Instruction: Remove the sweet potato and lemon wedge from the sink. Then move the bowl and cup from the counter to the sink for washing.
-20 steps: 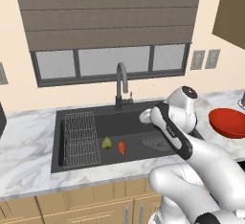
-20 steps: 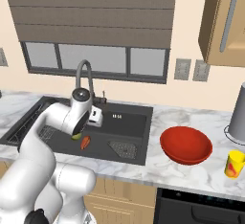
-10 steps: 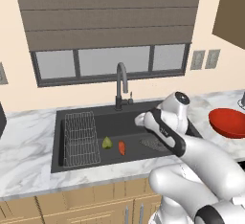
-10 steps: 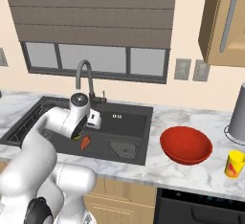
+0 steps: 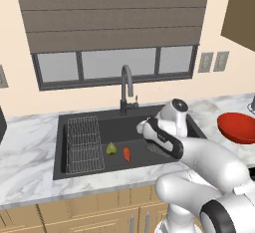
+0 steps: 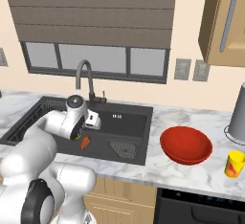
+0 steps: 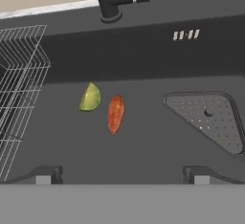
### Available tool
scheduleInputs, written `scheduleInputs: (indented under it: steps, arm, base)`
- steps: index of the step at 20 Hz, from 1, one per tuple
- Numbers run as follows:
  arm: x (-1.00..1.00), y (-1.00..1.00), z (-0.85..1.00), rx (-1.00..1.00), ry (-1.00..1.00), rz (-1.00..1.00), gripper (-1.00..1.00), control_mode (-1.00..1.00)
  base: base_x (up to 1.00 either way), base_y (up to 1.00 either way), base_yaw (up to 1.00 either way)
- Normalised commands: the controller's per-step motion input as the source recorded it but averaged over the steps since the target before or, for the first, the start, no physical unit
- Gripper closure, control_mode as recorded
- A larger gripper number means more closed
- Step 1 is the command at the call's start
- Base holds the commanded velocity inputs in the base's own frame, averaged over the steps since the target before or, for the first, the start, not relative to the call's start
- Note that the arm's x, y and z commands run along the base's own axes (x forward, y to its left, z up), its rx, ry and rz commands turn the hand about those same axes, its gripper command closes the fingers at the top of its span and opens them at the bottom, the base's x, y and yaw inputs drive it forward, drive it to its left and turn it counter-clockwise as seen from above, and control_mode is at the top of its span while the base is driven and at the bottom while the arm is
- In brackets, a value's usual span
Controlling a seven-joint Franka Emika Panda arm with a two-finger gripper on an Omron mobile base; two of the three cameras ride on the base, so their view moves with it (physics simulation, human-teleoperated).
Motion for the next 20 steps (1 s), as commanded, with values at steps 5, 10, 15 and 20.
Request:
scheduleInputs:
  steps: [5,10,15,20]
  arm:
    - [0.12,0.05,-0.19,-0.08,0.0,-0.01,-1.0,-1.0]
    - [0.08,0.03,-0.2,-0.03,0.0,0.0,-1.0,-1.0]
    - [0.07,0.05,-0.19,0.0,0.0,0.0,-1.0,-1.0]
    - [0.07,0.07,-0.17,0.0,0.0,0.0,-1.0,-1.0]
  base:
    - [0.0,0.0,0.0]
    - [0.0,0.0,0.0]
    - [0.0,0.0,0.0]
    - [0.0,0.0,0.0]
